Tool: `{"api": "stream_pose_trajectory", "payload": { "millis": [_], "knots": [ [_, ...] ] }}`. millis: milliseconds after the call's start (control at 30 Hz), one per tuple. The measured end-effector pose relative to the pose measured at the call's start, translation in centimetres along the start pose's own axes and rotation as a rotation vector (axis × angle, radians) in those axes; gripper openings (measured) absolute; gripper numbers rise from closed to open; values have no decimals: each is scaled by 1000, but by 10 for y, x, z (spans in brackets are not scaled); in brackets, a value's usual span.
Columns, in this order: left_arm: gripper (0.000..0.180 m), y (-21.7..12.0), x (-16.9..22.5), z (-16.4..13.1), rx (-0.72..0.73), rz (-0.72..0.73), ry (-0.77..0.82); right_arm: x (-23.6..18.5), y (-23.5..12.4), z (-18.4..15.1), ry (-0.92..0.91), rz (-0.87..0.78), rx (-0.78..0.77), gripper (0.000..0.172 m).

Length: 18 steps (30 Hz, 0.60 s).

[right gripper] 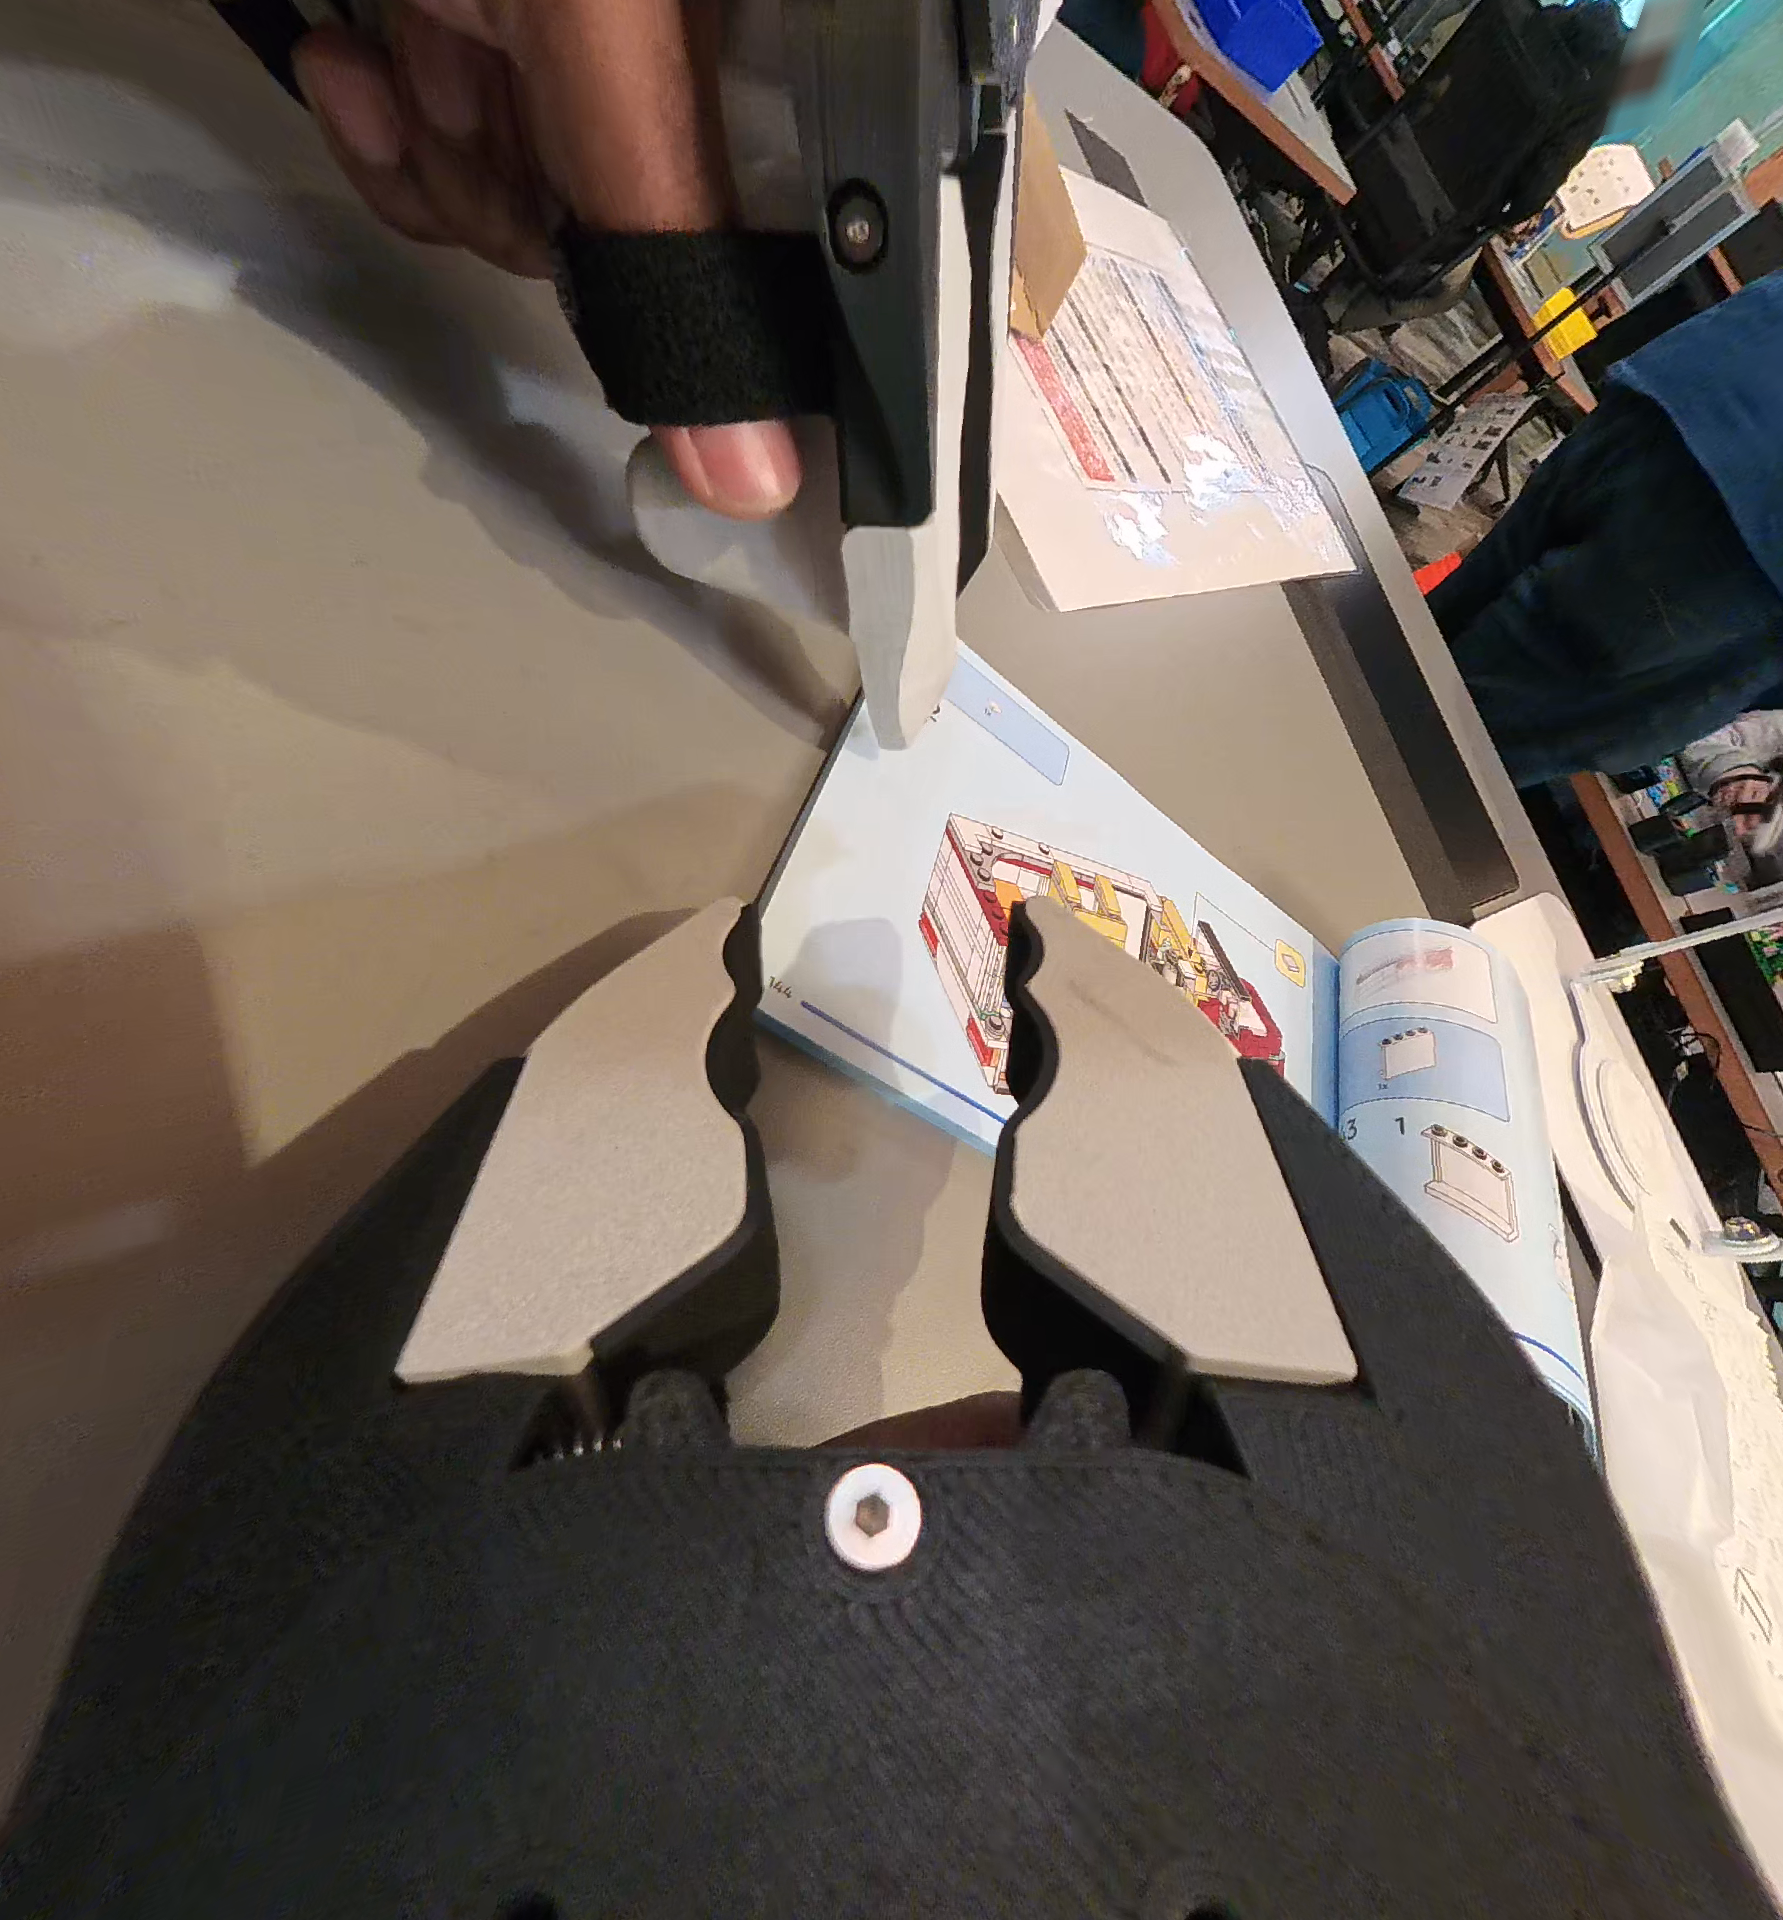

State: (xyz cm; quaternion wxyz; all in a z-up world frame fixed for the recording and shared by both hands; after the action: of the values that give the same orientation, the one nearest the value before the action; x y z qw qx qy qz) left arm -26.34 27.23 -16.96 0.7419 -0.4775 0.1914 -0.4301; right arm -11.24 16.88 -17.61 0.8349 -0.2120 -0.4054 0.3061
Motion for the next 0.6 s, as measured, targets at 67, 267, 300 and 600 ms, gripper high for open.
{"api": "stream_pose_trajectory", "payload": {
  "millis": [67,267,300,600],
  "knots": [
    [57,1,1,0,-7,1,0,0,0,0,-3,-1,0,44],
    [57,0,2,1,-1,2,7,0,0,0,-4,-2,-1,43],
    [57,0,2,1,-1,2,7,0,0,0,-5,-2,-1,43],
    [55,-2,3,2,7,8,16,0,0,0,-4,-1,-4,42]
  ]
}}
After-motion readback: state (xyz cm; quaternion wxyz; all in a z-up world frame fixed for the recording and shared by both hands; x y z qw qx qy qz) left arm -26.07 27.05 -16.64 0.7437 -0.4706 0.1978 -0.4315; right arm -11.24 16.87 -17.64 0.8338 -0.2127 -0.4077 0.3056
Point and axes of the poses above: each gripper's, where its closed fingertips meet, y out along the fingers, z out of its top, x = y × z across the jaws, the point moved 10 cm from there along -y, back along the fingers, and after that the axes turned 11 degrees about -x, right-handed, at the moved point
